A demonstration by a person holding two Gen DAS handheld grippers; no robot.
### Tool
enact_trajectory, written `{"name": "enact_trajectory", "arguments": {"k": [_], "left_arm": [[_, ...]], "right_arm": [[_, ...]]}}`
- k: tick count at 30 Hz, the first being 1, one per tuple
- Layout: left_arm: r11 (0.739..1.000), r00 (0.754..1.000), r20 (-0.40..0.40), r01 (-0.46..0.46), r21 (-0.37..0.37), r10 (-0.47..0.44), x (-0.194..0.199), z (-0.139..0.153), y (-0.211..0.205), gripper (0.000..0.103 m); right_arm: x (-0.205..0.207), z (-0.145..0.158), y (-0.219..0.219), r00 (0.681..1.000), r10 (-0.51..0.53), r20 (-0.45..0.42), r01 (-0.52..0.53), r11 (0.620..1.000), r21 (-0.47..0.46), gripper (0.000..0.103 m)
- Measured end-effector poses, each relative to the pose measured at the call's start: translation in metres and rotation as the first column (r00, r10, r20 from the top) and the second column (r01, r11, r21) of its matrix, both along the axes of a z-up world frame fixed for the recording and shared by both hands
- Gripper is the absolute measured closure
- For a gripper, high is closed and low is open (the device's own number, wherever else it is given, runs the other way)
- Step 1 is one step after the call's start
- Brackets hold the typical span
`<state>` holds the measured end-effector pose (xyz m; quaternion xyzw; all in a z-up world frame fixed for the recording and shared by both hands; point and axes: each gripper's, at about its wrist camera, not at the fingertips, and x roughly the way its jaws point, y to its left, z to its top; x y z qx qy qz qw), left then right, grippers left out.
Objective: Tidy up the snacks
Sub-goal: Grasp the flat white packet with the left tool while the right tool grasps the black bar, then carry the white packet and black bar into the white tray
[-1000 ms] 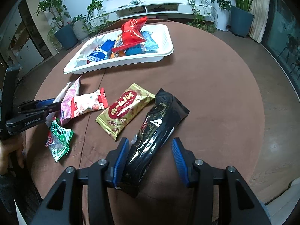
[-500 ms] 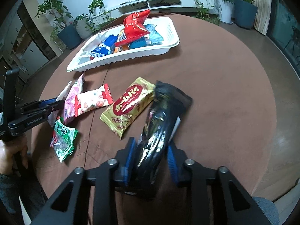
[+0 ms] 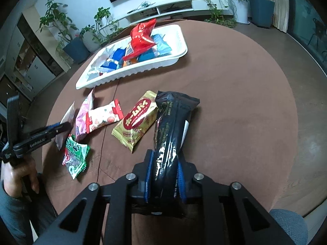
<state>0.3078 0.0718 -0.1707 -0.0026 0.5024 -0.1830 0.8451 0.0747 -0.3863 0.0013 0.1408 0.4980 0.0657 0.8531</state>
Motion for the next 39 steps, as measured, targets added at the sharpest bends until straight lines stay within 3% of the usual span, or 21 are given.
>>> {"name": "enact_trajectory", "arguments": {"k": [6,12,20,26,34,39], "left_arm": [[0.997,1.0,0.012,-0.018,-0.08,0.019,-0.006,0.011,0.008,0.084],[0.975,0.999,0.019,-0.026,-0.223,0.031,-0.005,0.032,0.014,0.084],[0.955,0.997,0.049,-0.037,-0.296,0.054,0.015,0.064,0.024,0.084],[0.946,0.994,0.078,-0.042,-0.321,0.071,0.042,0.09,0.027,0.084],[0.952,0.993,0.116,0.005,-0.306,0.032,0.098,0.126,-0.009,0.084],[0.957,0.995,0.102,0.024,-0.288,0.006,0.128,0.125,-0.035,0.084]], "right_arm": [[-0.003,0.007,-0.007,1.0,-0.014,0.017,0.013,0.998,0.069,0.08],[-0.001,0.013,-0.018,0.999,-0.042,0.034,0.038,0.993,0.113,0.08],[0.009,0.032,-0.067,0.986,-0.152,0.074,0.14,0.98,0.143,0.08],[0.035,0.07,-0.095,0.965,-0.207,0.159,0.188,0.974,0.126,0.08],[0.097,0.122,-0.041,0.959,-0.032,0.28,0.013,0.997,0.072,0.08],[0.145,0.12,-0.009,0.961,0.065,0.269,-0.076,0.997,0.032,0.08]]}}
